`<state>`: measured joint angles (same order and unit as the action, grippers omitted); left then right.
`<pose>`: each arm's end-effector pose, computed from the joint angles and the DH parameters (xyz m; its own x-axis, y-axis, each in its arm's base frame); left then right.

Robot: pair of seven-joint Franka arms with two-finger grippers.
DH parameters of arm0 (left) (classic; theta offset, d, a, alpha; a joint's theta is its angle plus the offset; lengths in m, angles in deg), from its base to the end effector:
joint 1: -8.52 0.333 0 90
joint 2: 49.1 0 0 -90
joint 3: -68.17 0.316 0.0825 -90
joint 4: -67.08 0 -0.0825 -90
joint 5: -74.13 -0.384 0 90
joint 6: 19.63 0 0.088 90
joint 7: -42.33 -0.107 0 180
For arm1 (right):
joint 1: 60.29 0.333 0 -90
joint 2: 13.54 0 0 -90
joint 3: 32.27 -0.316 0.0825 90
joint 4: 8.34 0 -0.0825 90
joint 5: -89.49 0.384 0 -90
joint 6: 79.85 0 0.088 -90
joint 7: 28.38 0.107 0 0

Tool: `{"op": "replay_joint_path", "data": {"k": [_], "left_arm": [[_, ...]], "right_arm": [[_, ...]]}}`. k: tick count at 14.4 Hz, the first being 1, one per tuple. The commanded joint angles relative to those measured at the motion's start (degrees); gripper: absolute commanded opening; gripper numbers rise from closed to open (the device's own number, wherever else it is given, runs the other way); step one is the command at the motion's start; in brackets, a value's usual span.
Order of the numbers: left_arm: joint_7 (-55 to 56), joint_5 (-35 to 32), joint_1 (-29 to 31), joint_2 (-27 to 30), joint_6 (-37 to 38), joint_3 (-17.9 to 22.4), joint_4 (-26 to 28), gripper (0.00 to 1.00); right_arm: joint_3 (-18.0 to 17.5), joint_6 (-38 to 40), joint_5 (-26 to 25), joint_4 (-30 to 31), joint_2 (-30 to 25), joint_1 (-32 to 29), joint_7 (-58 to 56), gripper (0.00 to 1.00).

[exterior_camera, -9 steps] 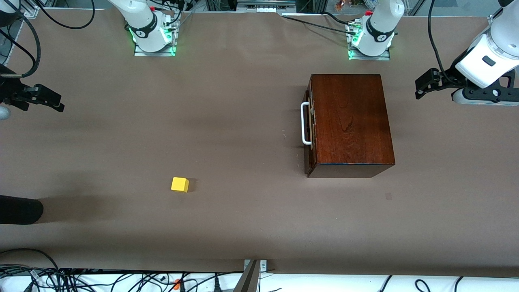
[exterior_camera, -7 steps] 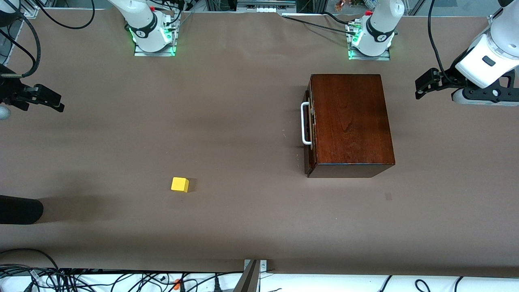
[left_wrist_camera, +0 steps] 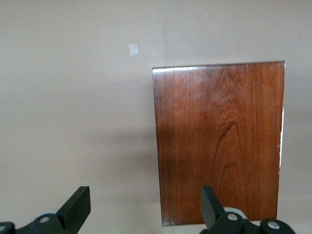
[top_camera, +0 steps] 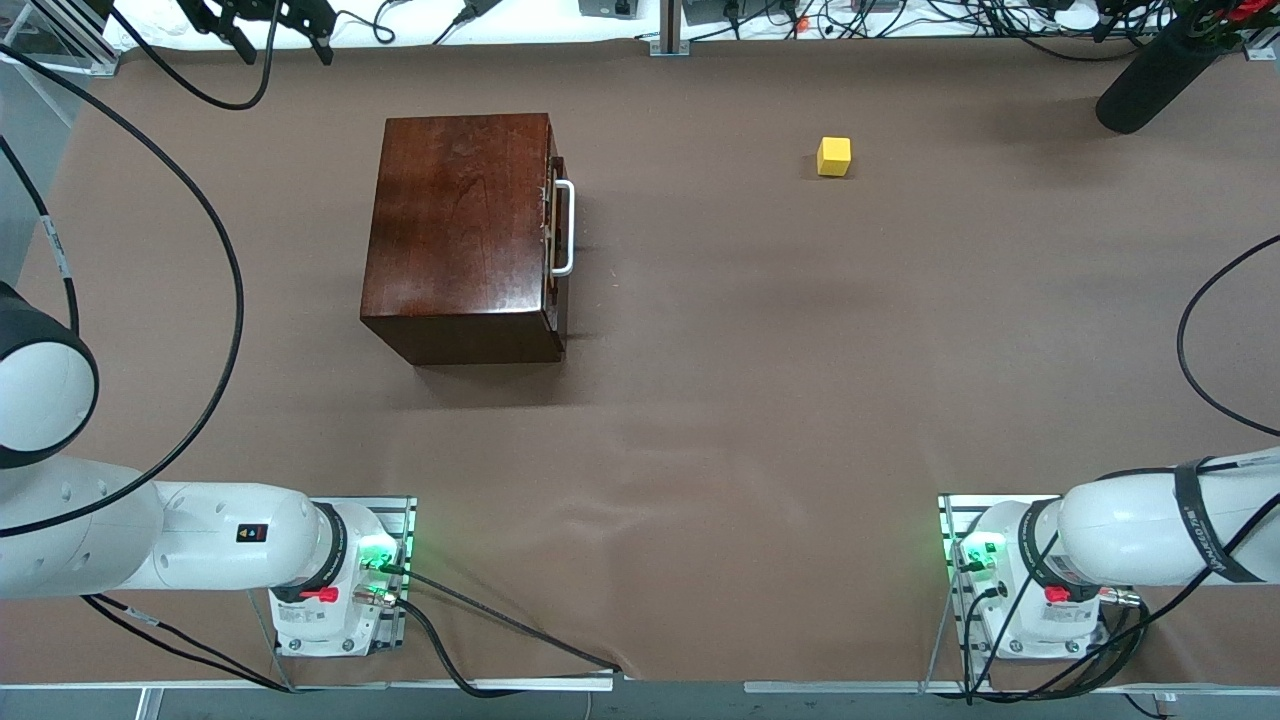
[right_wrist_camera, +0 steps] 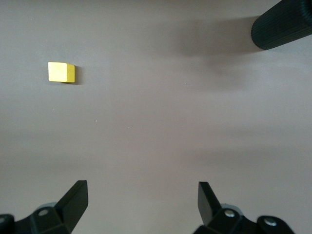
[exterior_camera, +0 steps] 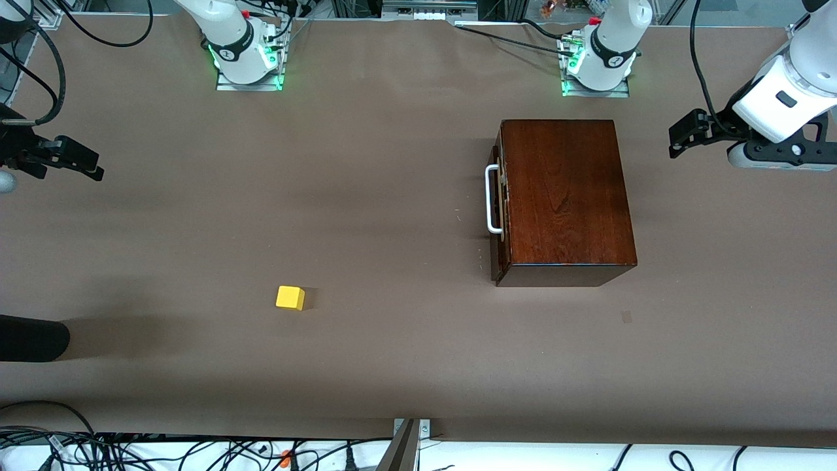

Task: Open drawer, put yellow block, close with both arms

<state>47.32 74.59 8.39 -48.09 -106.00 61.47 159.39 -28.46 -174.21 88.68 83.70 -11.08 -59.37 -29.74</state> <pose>0.5372 -0.0658 0.6099 0.9958 -0.0320 -0.0863 -0.0322 -0.9995 -0.0015 0.5722 -0.0295 0.5901 0.9997 -0.0256 -0.0028 -0.0255 -0.9995 0.0169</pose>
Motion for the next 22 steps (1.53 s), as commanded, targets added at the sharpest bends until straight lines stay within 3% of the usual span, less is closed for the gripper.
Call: {"op": "replay_joint_path", "data": {"k": [1, 9, 15, 18, 22], "left_arm": [[-1.1, 0.8, -0.3, -1.3, 3.9, 0.2, -1.9, 1.0], [-1.7, 2.4, -1.9, -8.5, 3.9, -0.7, -2.5, 1.0], [6.4, 2.3, -13.7, -19.2, -13.0, -2.3, -4.4, 1.0], [11.9, 2.3, -20.8, -24.3, -13.4, -2.4, -9.5, 1.0], [16.9, 1.4, -26.8, -27.5, -13.6, -2.1, -9.3, 1.0]], "right_arm": [[-0.1, 0.0, 0.4, -0.1, 0.0, -0.5, -0.9, 1.0], [-0.1, 0.0, 0.5, -0.1, 0.2, -0.4, -0.9, 1.0], [-0.1, 0.0, 0.4, -0.1, 0.2, -0.4, -0.9, 1.0], [-0.1, 0.0, 0.5, -0.1, 0.2, -0.5, -0.9, 1.0], [-0.1, 0.0, 0.5, -0.1, 0.2, -0.5, -0.9, 1.0]]}}
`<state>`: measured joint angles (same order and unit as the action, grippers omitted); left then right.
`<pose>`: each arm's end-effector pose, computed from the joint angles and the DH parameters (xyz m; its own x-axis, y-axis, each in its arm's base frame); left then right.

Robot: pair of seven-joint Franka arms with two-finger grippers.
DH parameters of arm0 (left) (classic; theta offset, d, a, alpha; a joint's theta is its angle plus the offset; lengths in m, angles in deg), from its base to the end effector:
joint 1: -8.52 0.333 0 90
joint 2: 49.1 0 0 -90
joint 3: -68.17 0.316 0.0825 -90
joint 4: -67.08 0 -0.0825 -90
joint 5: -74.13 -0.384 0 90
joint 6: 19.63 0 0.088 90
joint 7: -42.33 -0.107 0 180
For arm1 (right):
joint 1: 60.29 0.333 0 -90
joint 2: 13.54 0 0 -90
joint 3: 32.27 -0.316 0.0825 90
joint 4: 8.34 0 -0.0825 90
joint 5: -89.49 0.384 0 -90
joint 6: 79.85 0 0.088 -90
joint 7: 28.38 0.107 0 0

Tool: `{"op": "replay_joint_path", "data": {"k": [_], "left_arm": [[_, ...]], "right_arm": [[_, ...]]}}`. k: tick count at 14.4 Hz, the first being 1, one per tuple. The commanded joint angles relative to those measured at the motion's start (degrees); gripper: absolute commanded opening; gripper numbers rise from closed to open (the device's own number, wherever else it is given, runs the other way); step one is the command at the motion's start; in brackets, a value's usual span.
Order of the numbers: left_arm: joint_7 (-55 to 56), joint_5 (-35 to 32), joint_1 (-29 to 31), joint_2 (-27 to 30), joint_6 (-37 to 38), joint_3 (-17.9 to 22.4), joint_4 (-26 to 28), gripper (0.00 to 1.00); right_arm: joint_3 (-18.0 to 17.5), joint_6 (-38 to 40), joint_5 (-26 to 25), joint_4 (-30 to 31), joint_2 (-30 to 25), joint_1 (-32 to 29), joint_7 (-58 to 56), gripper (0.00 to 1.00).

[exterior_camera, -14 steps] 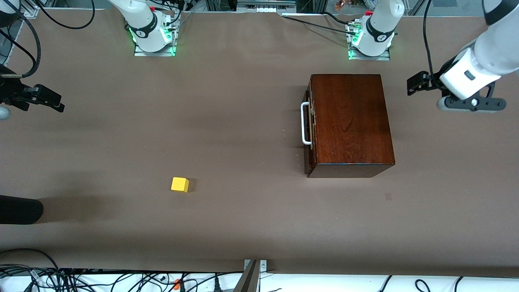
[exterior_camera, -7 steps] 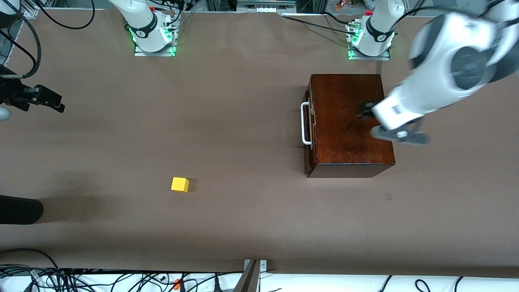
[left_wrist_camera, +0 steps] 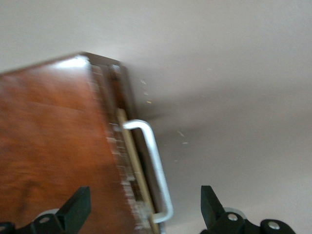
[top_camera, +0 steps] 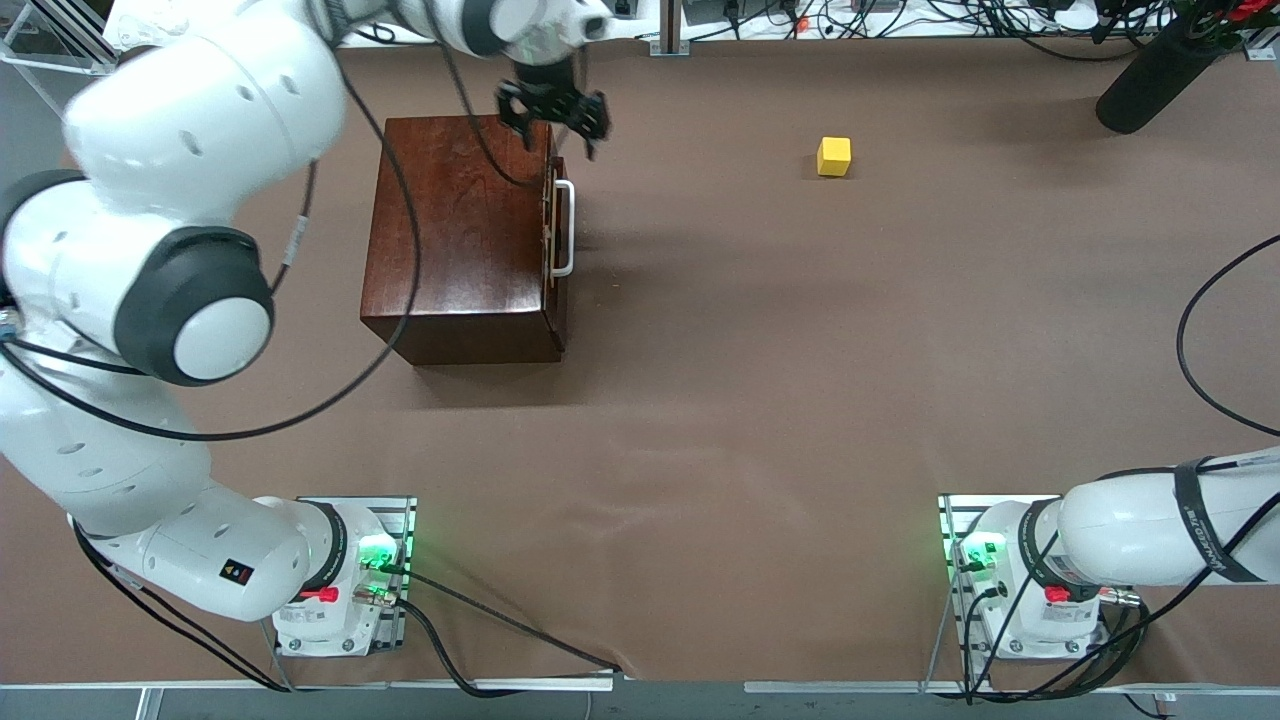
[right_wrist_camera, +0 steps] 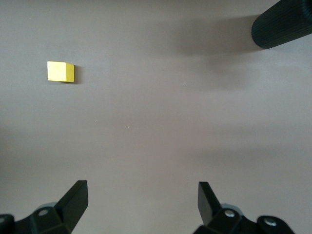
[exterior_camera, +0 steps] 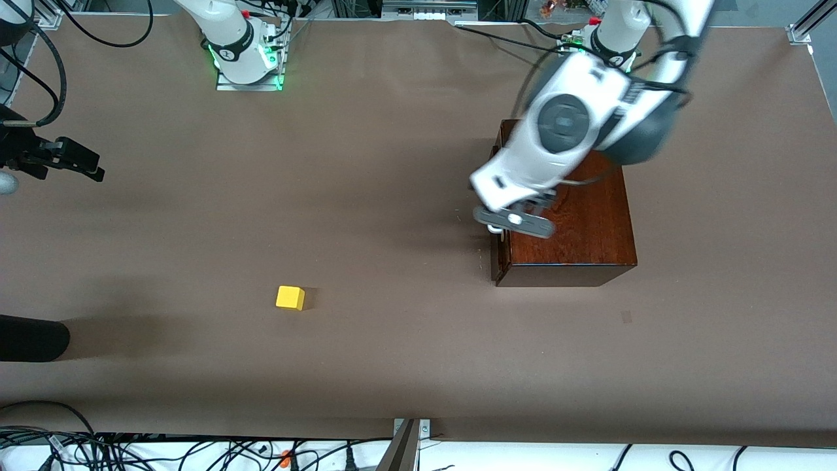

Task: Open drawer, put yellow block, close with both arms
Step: 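Move the left gripper to the white drawer handle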

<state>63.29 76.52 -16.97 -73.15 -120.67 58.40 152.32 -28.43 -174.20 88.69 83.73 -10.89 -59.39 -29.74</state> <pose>0.5501 -0.3738 0.4241 0.9590 -0.2280 -0.1681 -0.2224 -0.9736 0.0517 0.5730 -0.0300 0.5880 0.9996 -0.0265 -0.0068 -0.0263 -0.9995 0.0169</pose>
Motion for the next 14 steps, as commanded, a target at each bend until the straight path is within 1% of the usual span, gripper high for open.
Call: {"op": "replay_joint_path", "data": {"k": [1, 3, 4, 8, 14], "left_arm": [[0.9, -0.5, -1.5, -3.1, 1.1, 1.0, -2.1, 1.0], [1.6, -1.4, -1.8, -3.9, 1.0, 1.0, -1.1, 1.0], [2.0, -3.1, -2.5, -4.2, 0.2, 0.9, -0.8, 1.0], [9.7, -12.6, -6.6, -6.3, -0.8, 0.8, 0.3, 1.0], [11.8, -13.6, -7.6, -8.5, -1.3, 0.9, 0.4, 1.0]], "right_arm": [[-0.2, 0.0, 0.4, -0.1, 0.0, -0.5, -0.9, 1.0], [-0.2, 0.0, 0.4, -0.1, 0.0, -0.5, -0.9, 1.0], [-0.2, 0.0, 0.4, -0.1, 0.0, -0.5, -0.9, 1.0], [-0.2, 0.0, 0.4, -0.1, 0.0, -0.5, -0.9, 1.0], [-0.2, 0.0, 0.4, -0.1, 0.0, -0.5, -0.9, 1.0]]}}
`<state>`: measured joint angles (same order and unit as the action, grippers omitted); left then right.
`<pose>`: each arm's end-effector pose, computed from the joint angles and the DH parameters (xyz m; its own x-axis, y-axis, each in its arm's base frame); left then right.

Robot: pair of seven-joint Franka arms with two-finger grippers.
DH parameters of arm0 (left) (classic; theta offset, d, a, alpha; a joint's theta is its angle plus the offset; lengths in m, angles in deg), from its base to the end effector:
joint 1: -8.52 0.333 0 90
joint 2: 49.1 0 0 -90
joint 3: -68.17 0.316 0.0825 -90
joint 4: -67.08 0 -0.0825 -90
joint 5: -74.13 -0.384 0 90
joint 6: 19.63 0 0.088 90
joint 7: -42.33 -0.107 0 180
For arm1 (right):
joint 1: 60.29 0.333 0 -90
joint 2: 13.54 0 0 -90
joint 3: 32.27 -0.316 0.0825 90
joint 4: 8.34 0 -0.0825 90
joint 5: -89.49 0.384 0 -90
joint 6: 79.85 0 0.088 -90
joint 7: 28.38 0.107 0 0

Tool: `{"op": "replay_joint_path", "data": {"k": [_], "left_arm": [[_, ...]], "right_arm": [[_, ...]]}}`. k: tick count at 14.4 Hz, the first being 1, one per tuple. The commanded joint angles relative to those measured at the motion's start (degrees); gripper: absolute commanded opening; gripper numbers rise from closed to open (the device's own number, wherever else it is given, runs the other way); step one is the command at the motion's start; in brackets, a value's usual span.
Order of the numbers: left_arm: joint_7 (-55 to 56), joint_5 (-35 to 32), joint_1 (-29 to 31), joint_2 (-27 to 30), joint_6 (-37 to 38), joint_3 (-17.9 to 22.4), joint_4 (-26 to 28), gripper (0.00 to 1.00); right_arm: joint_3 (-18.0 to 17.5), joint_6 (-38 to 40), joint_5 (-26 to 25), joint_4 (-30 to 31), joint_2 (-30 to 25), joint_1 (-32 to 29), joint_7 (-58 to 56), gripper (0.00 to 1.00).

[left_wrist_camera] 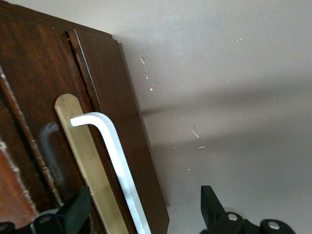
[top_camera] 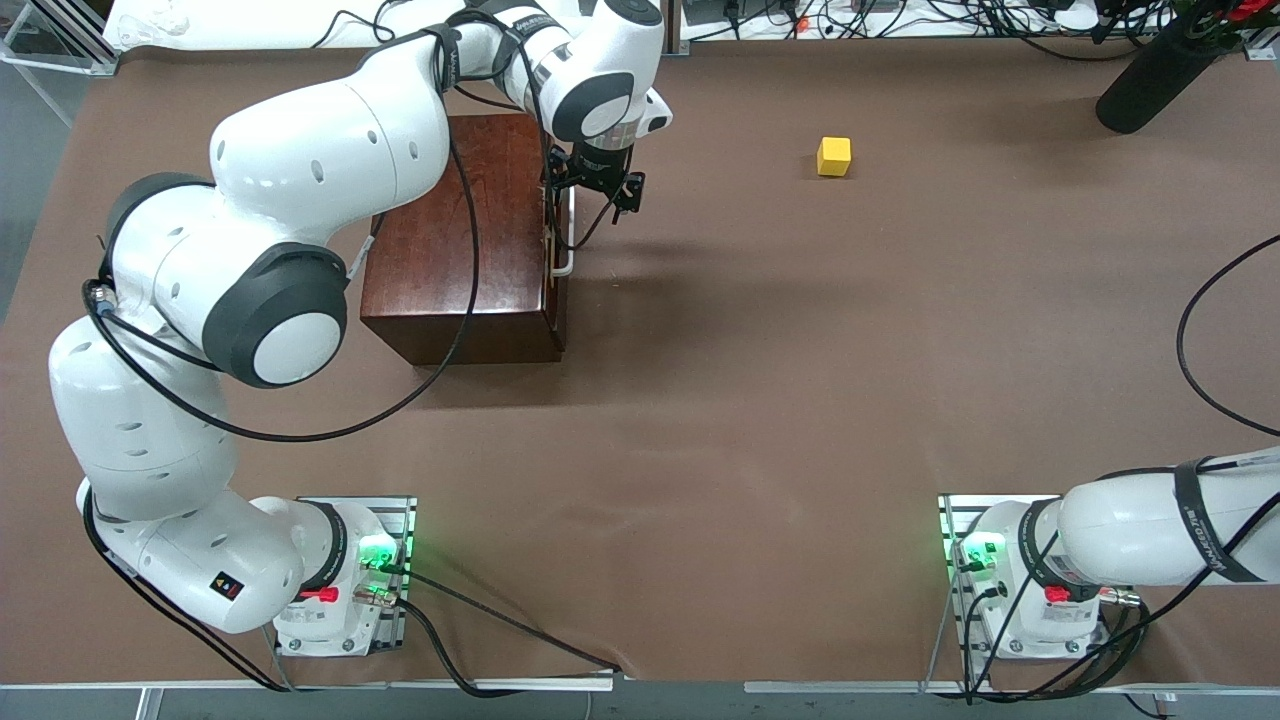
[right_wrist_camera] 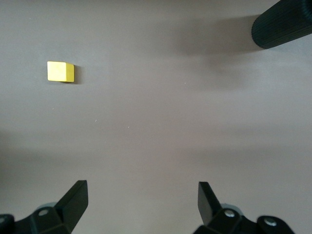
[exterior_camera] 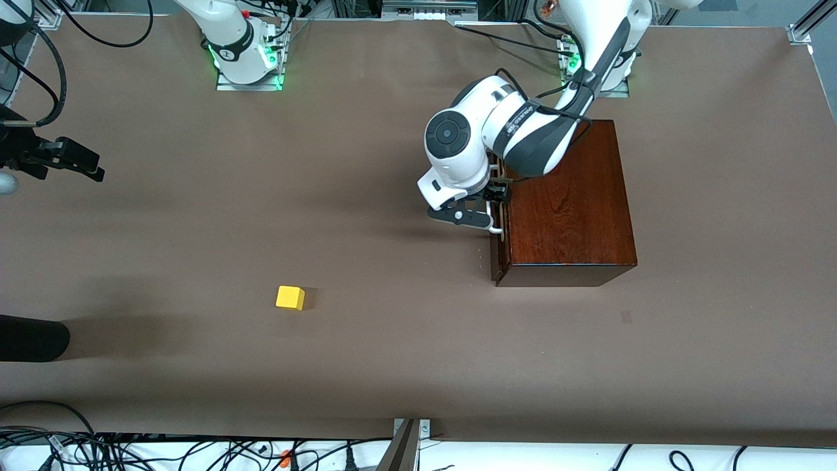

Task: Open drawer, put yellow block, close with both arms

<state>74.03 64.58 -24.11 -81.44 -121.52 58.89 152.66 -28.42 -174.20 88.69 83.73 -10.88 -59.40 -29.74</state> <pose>0.5203 -0.4261 0.3256 0.9605 -0.1969 -0.1966 -0.2349 -0.9525 -0.1936 0.5730 -0.0302 0.5879 0.9996 -0.0268 -0.0069 -0.0267 -0.9995 0.0169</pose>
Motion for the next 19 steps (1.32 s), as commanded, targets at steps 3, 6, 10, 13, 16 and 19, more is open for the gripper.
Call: {"op": "replay_joint_path", "data": {"k": [3, 6, 10, 13, 16, 19], "left_arm": [[1.4, -5.5, -0.4, -0.5, -2.8, 0.3, 2.5, 1.0], [1.6, -5.8, -0.5, -0.7, -3.0, 0.3, 2.9, 1.0], [4.4, -5.8, -1.8, -1.7, -3.1, 0.3, 3.1, 1.0], [4.6, -5.9, -2.0, -2.0, -3.1, 0.3, 3.0, 1.0], [4.7, -5.9, -2.3, -2.5, -3.1, 0.4, 3.1, 1.0], [4.9, -5.9, -2.4, -2.8, -3.5, 0.3, 3.0, 1.0]], "right_arm": [[-0.2, 0.1, 0.4, -0.1, 0.0, -0.5, -0.9, 1.0], [-0.2, 0.0, 0.4, -0.1, 0.0, -0.5, -0.9, 1.0], [-0.2, 0.0, 0.4, -0.1, 0.0, -0.5, -0.9, 1.0], [-0.2, 0.1, 0.4, -0.1, 0.0, -0.5, -0.9, 1.0], [-0.2, 0.1, 0.4, -0.1, 0.0, -0.5, -0.9, 1.0], [-0.2, 0.1, 0.4, -0.1, 0.1, -0.5, -0.9, 1.0]]}}
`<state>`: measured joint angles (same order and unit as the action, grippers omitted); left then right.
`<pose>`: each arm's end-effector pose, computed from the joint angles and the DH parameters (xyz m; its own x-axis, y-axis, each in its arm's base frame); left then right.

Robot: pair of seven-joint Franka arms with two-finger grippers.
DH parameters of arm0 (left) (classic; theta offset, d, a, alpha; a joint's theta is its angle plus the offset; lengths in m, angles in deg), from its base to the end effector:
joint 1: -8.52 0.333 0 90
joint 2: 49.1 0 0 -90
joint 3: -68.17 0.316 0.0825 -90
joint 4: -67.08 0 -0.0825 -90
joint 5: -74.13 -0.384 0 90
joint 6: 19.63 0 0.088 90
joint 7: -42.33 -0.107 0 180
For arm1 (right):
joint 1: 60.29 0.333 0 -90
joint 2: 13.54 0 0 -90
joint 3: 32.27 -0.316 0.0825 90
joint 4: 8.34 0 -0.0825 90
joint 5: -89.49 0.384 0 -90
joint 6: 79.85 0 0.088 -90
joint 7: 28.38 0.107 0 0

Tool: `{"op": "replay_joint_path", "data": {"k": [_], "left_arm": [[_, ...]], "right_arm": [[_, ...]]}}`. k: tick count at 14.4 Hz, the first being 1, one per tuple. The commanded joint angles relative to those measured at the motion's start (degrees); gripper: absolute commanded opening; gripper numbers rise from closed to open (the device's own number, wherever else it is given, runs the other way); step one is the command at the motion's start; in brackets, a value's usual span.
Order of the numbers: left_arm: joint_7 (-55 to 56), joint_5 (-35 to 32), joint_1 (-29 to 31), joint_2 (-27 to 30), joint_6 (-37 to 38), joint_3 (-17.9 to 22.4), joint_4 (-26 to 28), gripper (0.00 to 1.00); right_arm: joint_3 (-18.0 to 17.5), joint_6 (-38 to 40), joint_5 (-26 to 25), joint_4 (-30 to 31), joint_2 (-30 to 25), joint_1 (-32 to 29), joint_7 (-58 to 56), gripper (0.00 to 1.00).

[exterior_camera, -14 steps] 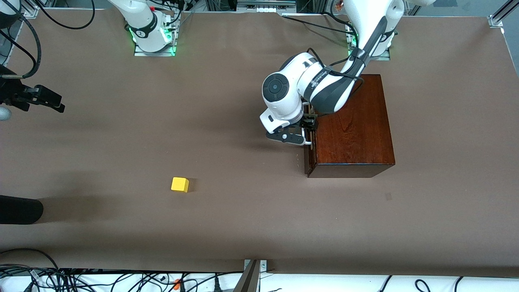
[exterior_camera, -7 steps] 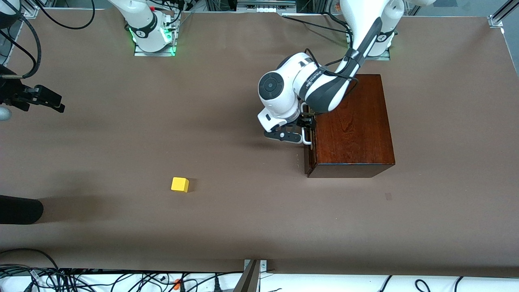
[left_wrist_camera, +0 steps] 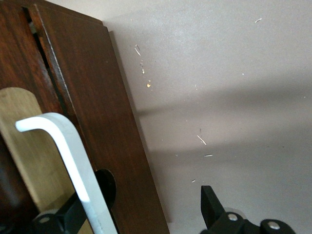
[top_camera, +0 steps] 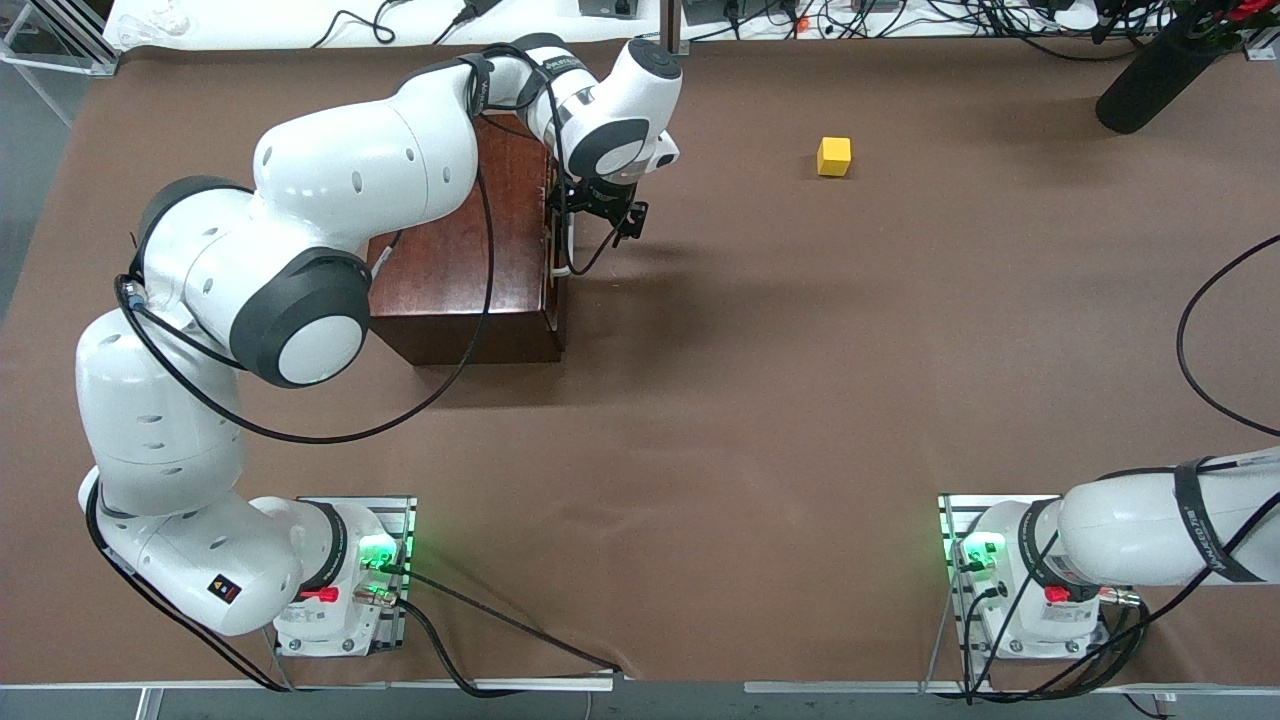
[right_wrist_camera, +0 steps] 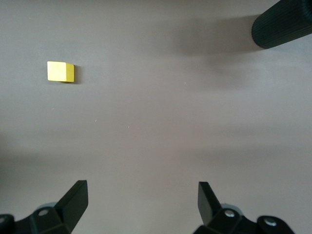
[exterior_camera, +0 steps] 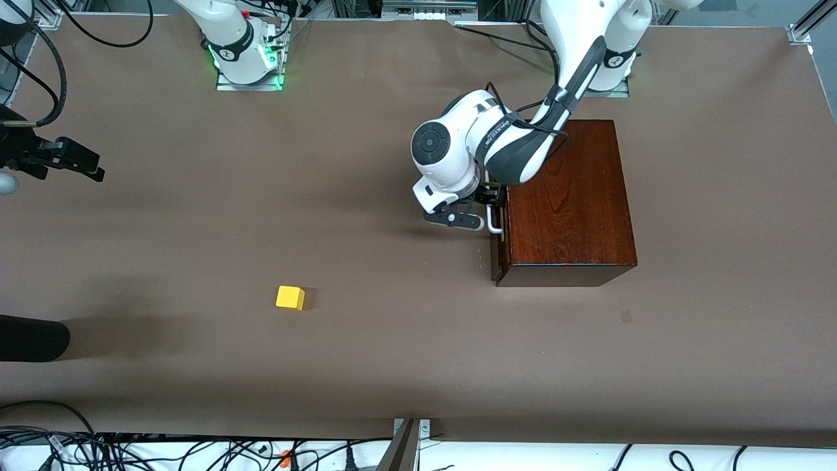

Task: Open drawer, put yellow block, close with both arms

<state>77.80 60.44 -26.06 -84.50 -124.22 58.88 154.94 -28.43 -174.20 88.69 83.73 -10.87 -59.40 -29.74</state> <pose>0.5040 -0.4377 0.2762 0.9612 -0.1970 -0.1930 -0.2449 -0.9315 -0.2689 0.5731 -0.0301 0.5878 0.9996 -0.0266 -0.0071 -0.0265 -0.9995 0.0169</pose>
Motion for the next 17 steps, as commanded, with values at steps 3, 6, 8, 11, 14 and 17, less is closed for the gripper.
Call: {"op": "replay_joint_path", "data": {"k": [3, 6, 8, 11, 14, 17], "left_arm": [[2.1, -1.8, -0.7, -0.3, -4.6, 0.3, 0.6, 1.0], [3.4, -0.9, -1.5, -0.3, -7.0, 0.2, 0.0, 1.0], [5.8, -0.6, -1.5, -0.3, -10.2, 0.2, -0.1, 1.0], [6.8, -0.5, -1.5, -1.0, -14.7, 0.1, -0.2, 1.0], [6.8, 3.8, -1.6, -1.7, -17.9, 0.1, -0.4, 1.0], [6.8, 3.9, -3.4, -2.3, -18.2, 0.2, -0.5, 1.0]], "right_arm": [[-0.2, 0.0, 0.5, -0.1, 0.0, -0.5, -0.9, 1.0], [-0.2, 0.0, 0.4, -0.1, 0.0, -0.5, -0.9, 1.0], [-0.2, 0.0, 0.4, -0.1, 0.1, -0.5, -0.9, 1.0], [-0.2, 0.0, 0.4, -0.1, 0.1, -0.5, -0.9, 1.0], [-0.2, 0.0, 0.5, -0.1, 0.1, -0.5, -0.9, 1.0], [-0.2, 0.0, 0.5, -0.1, 0.1, -0.5, -0.9, 1.0]]}}
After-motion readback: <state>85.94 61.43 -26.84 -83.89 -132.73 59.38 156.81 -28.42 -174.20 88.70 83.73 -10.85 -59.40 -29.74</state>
